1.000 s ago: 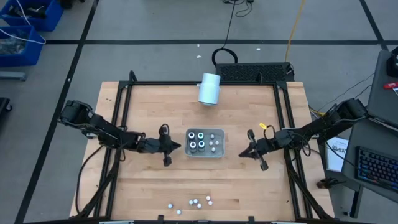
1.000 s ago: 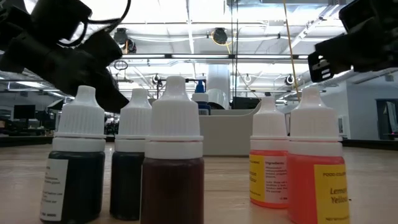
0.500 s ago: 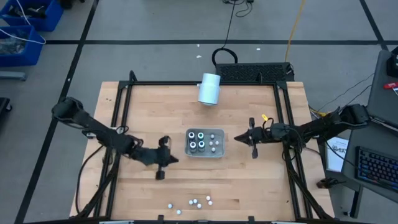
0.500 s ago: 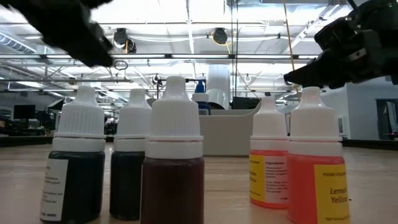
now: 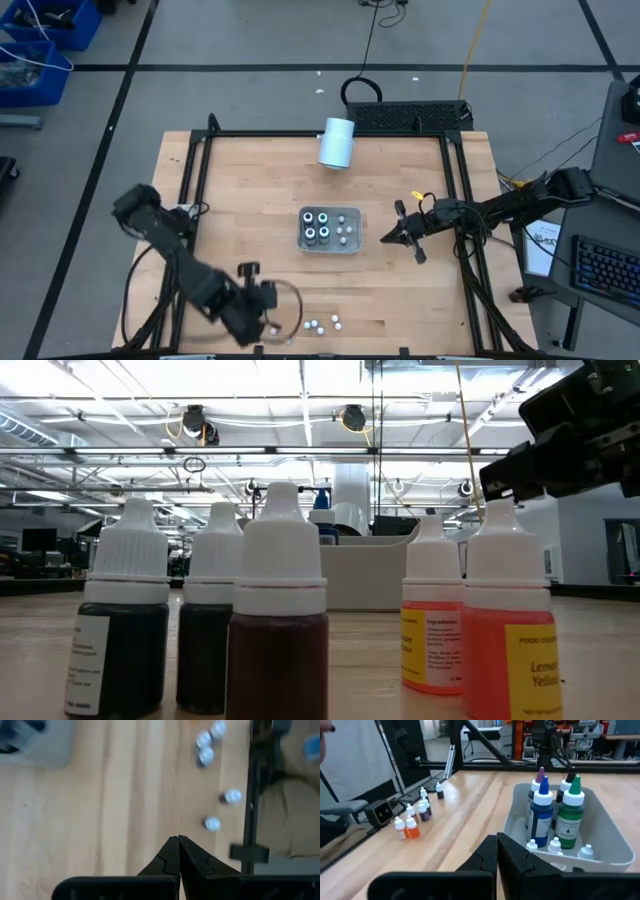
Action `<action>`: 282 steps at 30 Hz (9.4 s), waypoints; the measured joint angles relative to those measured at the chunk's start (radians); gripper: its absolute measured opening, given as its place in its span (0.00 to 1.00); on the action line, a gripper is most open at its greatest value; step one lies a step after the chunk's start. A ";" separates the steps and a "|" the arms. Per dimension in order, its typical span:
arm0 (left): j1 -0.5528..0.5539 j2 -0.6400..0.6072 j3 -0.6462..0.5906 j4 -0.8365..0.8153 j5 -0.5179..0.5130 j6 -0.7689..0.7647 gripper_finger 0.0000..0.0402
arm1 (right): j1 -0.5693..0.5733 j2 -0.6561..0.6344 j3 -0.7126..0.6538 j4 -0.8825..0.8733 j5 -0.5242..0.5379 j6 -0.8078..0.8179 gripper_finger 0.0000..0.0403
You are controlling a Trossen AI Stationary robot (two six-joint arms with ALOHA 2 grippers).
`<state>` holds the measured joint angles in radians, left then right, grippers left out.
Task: Pick & Place food coloring
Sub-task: Put the small blue food coloring bottle into the gray bin
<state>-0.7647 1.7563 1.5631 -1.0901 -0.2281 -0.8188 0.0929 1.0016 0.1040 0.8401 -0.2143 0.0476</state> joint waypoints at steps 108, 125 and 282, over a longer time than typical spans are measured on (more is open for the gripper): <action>-0.019 0.345 0.045 0.224 0.167 0.013 0.34 | -0.001 0.000 0.000 -0.067 0.004 -0.033 0.00; -0.042 0.345 0.044 0.224 0.166 0.074 0.46 | 0.000 0.000 0.000 -0.071 0.004 -0.007 0.00; 0.619 0.626 0.537 -0.008 0.108 1.338 0.33 | -0.002 0.000 0.000 -0.028 0.113 -0.086 0.00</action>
<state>-0.1453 2.3819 2.1002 -1.0979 -0.1205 0.5194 0.0910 1.0012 0.1043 0.8121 -0.1017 -0.0383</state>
